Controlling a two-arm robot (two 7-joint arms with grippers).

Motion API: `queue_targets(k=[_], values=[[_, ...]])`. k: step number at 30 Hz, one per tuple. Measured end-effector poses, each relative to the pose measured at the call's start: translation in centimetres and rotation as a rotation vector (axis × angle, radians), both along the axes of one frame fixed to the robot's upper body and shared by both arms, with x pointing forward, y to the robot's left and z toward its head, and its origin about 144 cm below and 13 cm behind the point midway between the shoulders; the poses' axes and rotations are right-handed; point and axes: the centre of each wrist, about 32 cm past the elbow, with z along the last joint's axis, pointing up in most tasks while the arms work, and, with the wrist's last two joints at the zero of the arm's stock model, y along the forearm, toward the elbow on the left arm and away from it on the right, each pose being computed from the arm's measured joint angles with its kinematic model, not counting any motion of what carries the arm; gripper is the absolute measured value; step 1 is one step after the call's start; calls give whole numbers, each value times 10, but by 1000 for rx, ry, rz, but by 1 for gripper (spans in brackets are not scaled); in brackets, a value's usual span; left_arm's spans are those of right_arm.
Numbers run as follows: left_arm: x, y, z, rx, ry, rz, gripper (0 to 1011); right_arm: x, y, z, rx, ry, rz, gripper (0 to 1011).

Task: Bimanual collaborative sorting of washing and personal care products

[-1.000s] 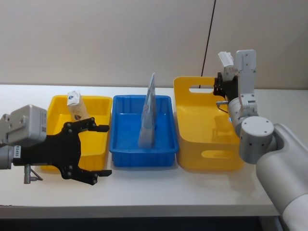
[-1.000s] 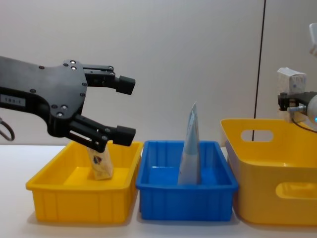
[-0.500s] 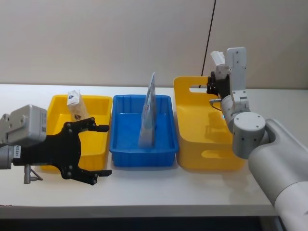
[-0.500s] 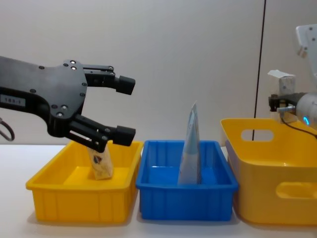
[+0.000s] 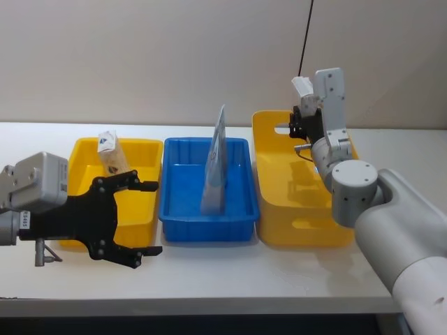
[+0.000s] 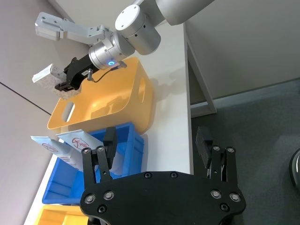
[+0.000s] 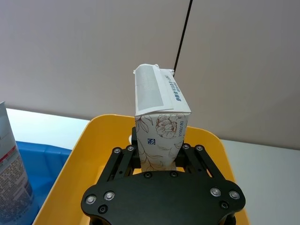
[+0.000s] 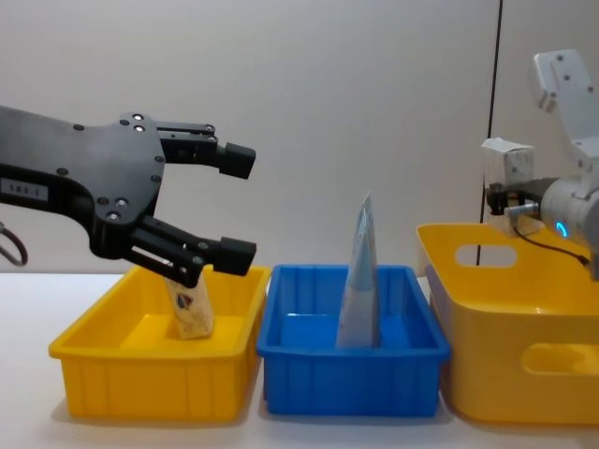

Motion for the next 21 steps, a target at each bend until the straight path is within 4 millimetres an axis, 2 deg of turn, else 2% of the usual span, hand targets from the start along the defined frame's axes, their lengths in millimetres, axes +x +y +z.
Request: queue_targets(k=[8, 21], values=[[0, 0, 0, 0, 0, 0, 1001, 2, 1, -2, -18, -4, -11, 344], [0, 0, 0, 0, 0, 0, 1001, -2, -1, 0, -29, -21, -11, 799]])
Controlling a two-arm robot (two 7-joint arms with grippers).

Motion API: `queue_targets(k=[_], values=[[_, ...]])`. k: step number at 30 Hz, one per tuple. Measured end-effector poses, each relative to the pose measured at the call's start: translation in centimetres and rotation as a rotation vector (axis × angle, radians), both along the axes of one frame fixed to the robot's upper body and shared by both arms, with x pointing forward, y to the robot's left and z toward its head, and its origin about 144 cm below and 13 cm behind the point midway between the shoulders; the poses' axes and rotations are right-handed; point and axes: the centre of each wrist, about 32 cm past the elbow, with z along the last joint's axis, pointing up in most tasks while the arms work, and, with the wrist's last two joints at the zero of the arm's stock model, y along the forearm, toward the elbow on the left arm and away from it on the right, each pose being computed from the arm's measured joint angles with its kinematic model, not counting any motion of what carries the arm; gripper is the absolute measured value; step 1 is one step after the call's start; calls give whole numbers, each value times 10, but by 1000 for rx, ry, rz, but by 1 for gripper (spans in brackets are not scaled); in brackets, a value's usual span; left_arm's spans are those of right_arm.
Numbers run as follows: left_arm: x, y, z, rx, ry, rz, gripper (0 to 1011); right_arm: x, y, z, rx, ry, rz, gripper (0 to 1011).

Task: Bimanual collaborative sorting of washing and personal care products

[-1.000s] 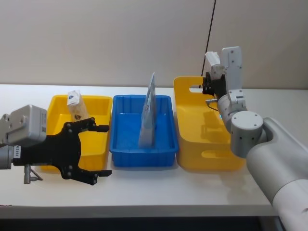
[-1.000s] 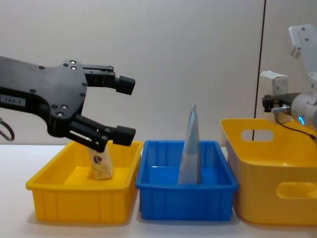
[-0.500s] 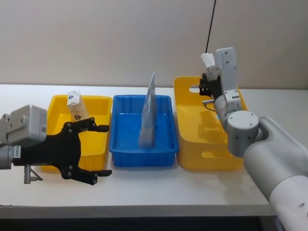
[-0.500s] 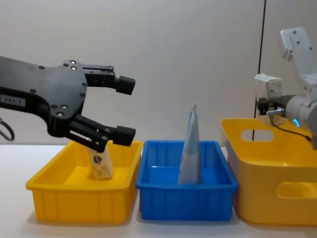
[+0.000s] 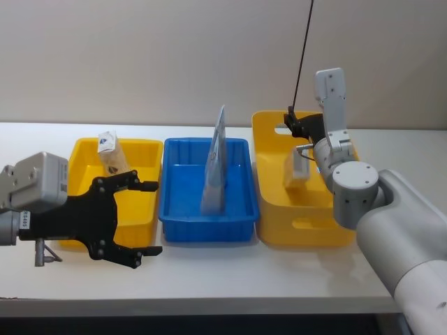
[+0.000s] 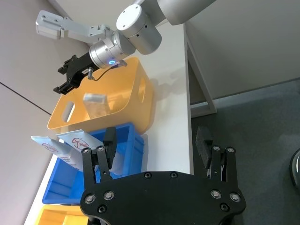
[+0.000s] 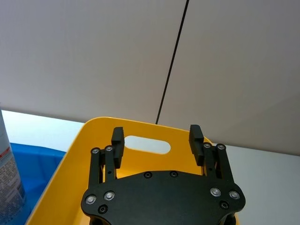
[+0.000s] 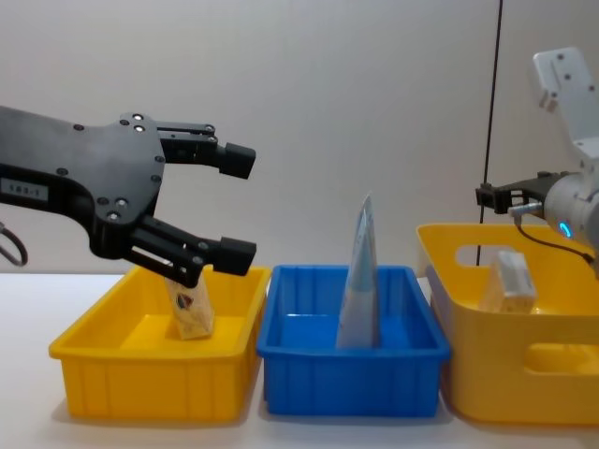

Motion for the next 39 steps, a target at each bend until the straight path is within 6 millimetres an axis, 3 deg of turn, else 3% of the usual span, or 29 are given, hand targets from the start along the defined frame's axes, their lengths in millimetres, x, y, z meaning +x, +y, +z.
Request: queue_targets(k=[9, 22, 39], values=[[0, 0, 0, 0, 0, 0, 1001, -8, -2, 6, 7, -17, 17, 1004], [0, 0, 0, 0, 0, 0, 1001, -44, -9, 27, 40, -83, 62, 1004], [0, 0, 0, 0, 0, 0, 1002, -126, -5, 48, 88, -126, 102, 1003]])
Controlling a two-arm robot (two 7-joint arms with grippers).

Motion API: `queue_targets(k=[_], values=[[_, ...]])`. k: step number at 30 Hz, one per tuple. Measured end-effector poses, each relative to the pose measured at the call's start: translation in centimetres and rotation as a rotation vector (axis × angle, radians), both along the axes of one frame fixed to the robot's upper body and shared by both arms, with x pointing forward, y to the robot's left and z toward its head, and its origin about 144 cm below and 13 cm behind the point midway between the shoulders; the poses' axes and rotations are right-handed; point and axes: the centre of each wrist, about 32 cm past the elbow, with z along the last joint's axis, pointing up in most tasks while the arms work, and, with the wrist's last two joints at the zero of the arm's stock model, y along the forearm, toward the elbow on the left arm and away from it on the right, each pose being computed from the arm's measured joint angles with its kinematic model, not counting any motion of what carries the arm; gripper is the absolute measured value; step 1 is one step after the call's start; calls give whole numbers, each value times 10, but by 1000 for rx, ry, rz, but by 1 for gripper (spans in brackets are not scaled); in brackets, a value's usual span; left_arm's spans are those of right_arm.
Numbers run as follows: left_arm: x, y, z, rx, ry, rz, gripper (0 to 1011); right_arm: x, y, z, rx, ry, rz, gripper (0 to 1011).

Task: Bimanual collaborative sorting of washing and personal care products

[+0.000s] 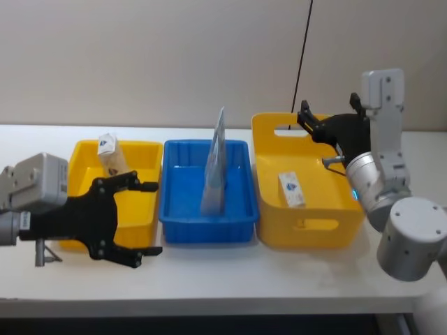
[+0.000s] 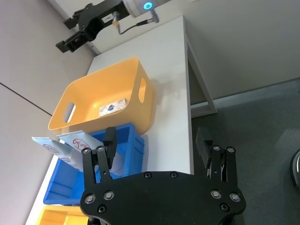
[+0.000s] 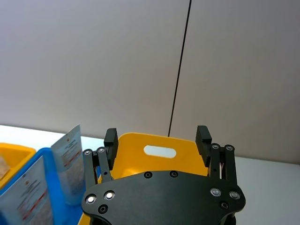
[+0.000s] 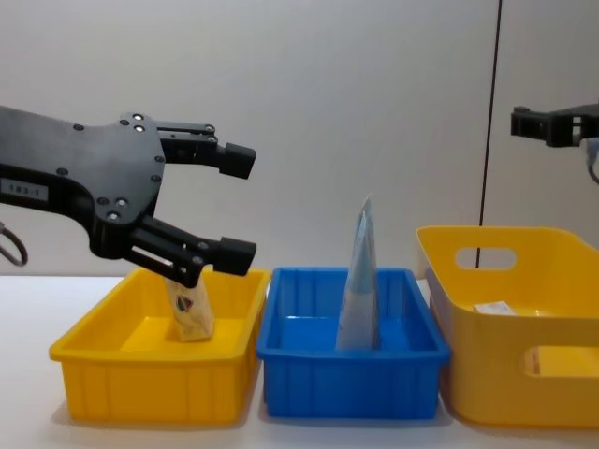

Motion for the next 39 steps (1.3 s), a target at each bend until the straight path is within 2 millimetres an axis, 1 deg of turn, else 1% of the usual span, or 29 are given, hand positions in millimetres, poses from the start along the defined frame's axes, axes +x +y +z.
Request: queue_targets(k=[1, 2, 9, 18, 25, 31, 39], values=[[0, 0, 0, 0, 0, 0, 1001, -3, 1, 0, 1, 1, 1, 1004], [0, 0, 0, 0, 0, 0, 1001, -10, 3, 0, 5, 3, 4, 1003], [0, 0, 0, 0, 0, 0, 1001, -33, 15, -2, 19, 24, 21, 1003], [0, 0, 0, 0, 0, 0, 1001, -55, 35, -8, 32, 60, 53, 1004], [0, 0, 0, 0, 0, 0, 1001, -65, 47, -13, 40, 94, 83, 1003], [0, 0, 0, 0, 0, 0, 1001, -70, 55, -17, 38, 123, 126, 1003], [0, 0, 0, 0, 0, 0, 1001, -69, 61, -24, 0, 145, 185, 1003]])
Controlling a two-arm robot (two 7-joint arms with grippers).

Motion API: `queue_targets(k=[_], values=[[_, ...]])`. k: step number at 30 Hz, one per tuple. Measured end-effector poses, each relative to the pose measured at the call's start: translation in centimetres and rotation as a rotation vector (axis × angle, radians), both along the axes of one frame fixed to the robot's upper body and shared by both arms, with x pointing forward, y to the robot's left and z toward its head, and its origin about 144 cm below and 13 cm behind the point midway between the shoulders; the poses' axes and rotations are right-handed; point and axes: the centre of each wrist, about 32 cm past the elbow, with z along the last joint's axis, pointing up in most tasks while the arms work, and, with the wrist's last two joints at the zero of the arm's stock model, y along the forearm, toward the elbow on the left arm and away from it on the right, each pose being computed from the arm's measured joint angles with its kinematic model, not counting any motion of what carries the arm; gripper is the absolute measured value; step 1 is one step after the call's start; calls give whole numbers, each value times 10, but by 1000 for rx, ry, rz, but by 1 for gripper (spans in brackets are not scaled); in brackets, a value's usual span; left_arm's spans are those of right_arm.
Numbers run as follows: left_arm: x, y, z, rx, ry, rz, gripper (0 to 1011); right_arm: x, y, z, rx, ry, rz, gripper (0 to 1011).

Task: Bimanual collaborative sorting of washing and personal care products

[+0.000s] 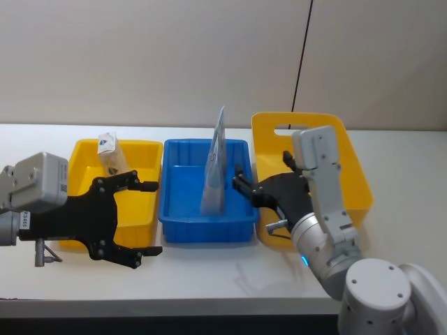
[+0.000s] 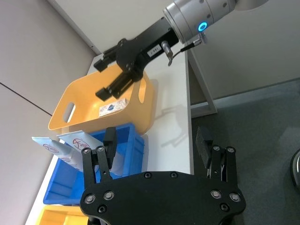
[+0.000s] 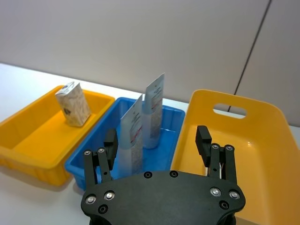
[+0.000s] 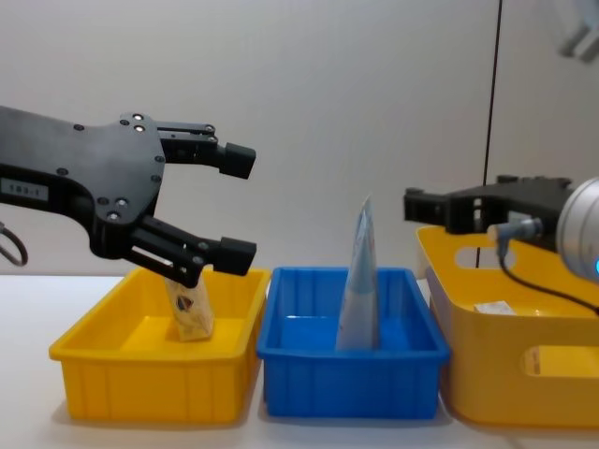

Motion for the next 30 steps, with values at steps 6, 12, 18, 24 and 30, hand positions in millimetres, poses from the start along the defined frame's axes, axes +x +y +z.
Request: queue_targets(k=[6, 12, 18, 24, 30], values=[[0, 0, 0, 0, 0, 0, 1001, 9, 5, -6, -38, 1, 38, 1003], [0, 0, 0, 0, 0, 0, 1001, 21, 11, -14, -74, -5, 61, 1003], [0, 0, 0, 0, 0, 0, 1001, 31, 17, -20, -107, -13, 78, 1003], [0, 0, 0, 0, 0, 0, 1001, 41, 25, -26, -136, -21, 86, 1003], [0, 0, 0, 0, 0, 0, 1001, 48, 35, -32, -152, -22, 75, 1003]])
